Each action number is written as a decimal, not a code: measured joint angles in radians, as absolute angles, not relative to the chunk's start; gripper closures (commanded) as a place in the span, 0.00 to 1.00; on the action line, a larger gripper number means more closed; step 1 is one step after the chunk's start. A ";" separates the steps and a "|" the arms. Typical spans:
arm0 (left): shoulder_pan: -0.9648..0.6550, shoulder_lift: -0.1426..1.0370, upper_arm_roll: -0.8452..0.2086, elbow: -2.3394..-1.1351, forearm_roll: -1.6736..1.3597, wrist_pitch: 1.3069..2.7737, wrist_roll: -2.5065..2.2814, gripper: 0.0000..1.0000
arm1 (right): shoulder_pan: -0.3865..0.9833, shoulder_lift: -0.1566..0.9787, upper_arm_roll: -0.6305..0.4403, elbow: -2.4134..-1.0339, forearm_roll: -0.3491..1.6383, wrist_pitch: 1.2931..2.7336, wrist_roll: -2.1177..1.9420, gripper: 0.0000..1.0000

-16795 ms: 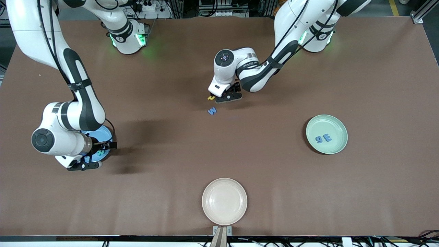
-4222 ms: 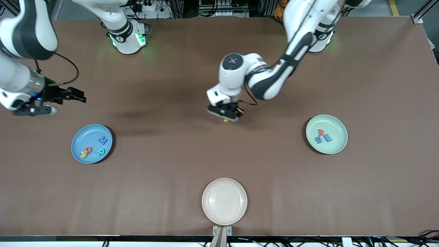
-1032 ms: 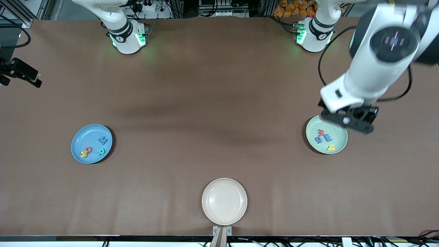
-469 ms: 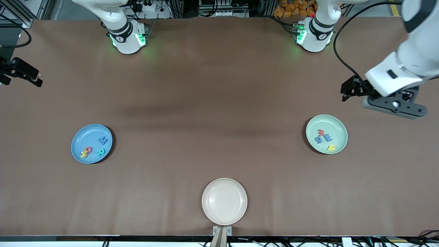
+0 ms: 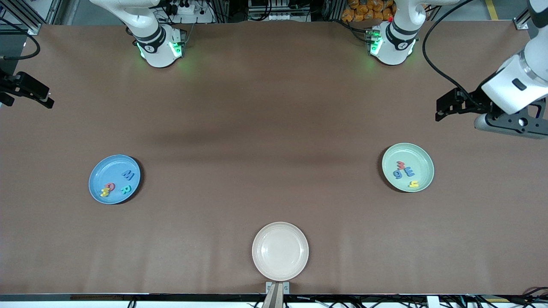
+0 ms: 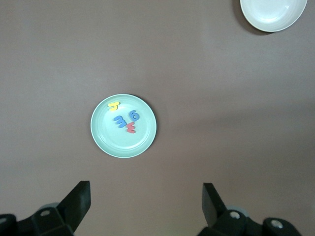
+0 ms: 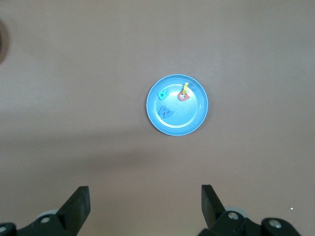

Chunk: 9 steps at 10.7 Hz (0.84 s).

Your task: Sort uppercase to blue plate, lowercase to green plate

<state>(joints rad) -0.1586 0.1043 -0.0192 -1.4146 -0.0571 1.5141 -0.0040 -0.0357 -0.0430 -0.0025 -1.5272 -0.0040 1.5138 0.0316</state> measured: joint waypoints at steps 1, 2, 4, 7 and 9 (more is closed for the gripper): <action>-0.159 0.098 -0.019 -1.415 -0.057 1.498 -0.007 0.00 | -0.031 -0.043 -0.002 -1.527 -0.004 1.515 0.032 0.00; -0.159 0.096 -0.018 -1.415 -0.057 1.484 -0.007 0.00 | -0.030 -0.043 -0.001 -1.527 -0.004 1.516 0.032 0.00; -0.159 0.093 -0.021 -1.415 -0.057 1.476 -0.007 0.00 | -0.031 -0.043 -0.001 -1.527 -0.004 1.516 0.032 0.00; -0.158 0.080 -0.029 -1.415 -0.057 1.475 -0.011 0.00 | -0.030 -0.043 -0.001 -1.527 -0.004 1.519 0.032 0.00; -0.154 0.061 -0.026 -1.415 -0.057 1.474 -0.012 0.00 | -0.031 -0.043 -0.003 -1.527 -0.004 1.519 0.029 0.00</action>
